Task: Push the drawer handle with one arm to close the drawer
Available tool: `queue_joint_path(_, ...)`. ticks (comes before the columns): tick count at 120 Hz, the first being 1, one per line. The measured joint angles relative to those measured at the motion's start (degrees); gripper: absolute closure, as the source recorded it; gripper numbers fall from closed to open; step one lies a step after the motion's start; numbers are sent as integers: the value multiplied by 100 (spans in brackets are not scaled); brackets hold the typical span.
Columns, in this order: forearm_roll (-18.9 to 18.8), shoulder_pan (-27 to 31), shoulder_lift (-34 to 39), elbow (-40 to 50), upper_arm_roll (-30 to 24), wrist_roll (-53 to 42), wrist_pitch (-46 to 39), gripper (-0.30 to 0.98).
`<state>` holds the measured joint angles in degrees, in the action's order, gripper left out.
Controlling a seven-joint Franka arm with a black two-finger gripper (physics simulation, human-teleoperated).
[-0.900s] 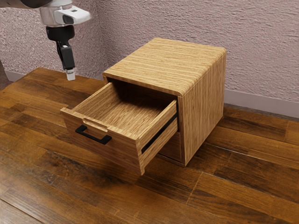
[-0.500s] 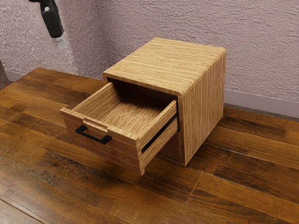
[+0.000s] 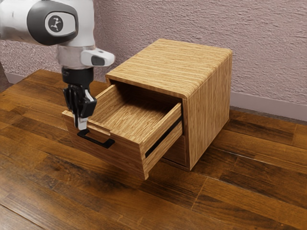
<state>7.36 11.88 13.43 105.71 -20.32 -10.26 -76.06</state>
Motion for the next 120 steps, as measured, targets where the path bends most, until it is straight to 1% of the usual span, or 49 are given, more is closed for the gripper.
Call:
queue_joint_path(5, -52, 30, -9, 63, 1, 237, -78, 69)
queue_joint_path(22, -137, 55, 5, 839, 2, 928, -572, 75)
queue_joint_path(49, -165, 53, 20, 1213, 2, 1629, -1180, 77)
queue_joint_path(77, -166, -10, 9, 1291, -8, 1930, -1638, 78)
queue_joint_path(120, -176, -121, -46, 1249, -51, 1998, -2018, 79)
